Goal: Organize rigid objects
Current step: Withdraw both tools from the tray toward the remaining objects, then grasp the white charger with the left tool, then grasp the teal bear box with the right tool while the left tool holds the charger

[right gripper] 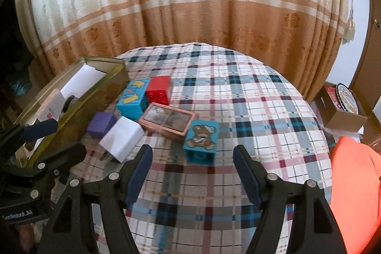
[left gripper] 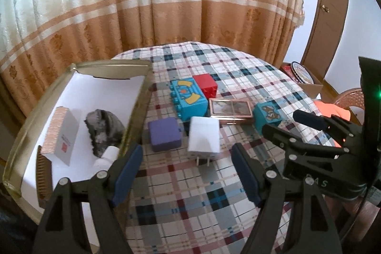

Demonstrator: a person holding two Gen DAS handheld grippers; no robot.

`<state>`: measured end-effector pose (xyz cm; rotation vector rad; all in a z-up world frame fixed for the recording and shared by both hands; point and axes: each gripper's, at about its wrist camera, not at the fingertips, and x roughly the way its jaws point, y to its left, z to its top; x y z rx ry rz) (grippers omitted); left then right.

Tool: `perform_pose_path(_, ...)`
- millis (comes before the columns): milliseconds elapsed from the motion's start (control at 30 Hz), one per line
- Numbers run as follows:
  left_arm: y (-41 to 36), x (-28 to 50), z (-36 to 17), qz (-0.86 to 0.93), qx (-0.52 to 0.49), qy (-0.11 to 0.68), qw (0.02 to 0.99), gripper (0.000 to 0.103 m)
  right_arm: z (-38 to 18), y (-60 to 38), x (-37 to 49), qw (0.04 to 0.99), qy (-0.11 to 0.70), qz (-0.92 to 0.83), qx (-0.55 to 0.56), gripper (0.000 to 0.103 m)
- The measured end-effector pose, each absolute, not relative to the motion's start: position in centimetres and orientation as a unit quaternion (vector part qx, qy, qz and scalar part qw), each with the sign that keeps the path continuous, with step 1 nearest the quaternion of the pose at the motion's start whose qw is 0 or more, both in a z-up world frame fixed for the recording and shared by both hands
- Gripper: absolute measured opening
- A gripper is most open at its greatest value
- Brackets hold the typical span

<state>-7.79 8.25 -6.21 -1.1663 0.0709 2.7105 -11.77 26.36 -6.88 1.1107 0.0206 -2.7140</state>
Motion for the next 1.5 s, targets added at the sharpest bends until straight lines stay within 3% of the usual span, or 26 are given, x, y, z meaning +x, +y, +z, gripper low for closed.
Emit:
perform_pose_path(433, 10.6, -9.0, -7.5, 0.903, -0.409, 0.031, 0.125, 0.077, -7.6, 29.0, -12.7, 0.071, -0.015, -0.92, 0.385, 0.072)
perform_pose_path(567, 10.5, -10.0, -8.6, 0.892, -0.434, 0.014, 0.13, 0.064, -7.6, 28.4, -12.8, 0.079, -0.013, -0.919, 0.385, 0.072)
perform_pose_path(900, 10.6, -10.8, -9.6, 0.886, -0.443, 0.005, 0.134, 0.062, -8.1, 27.5, -13.9, 0.084, -0.008, -0.914, 0.396, 0.072)
perform_pose_path(1233, 10.8, -11.9, -10.9, 0.881, -0.454, 0.002, 0.134, 0.051, -8.8, 27.7, -14.9, 0.066, -0.009, -0.907, 0.416, 0.072)
perform_pose_path(1333, 10.7, -11.8, -10.9, 0.883, -0.452, 0.003, 0.128, 0.04, -8.9, 27.9, -15.2, 0.057, -0.013, -0.906, 0.419, 0.072)
perform_pose_path(1500, 11.1, -11.8, -10.8, 0.882, -0.452, 0.008, 0.133, 0.04, -9.2, 27.2, -15.3, 0.075, -0.005, -0.902, 0.424, 0.072)
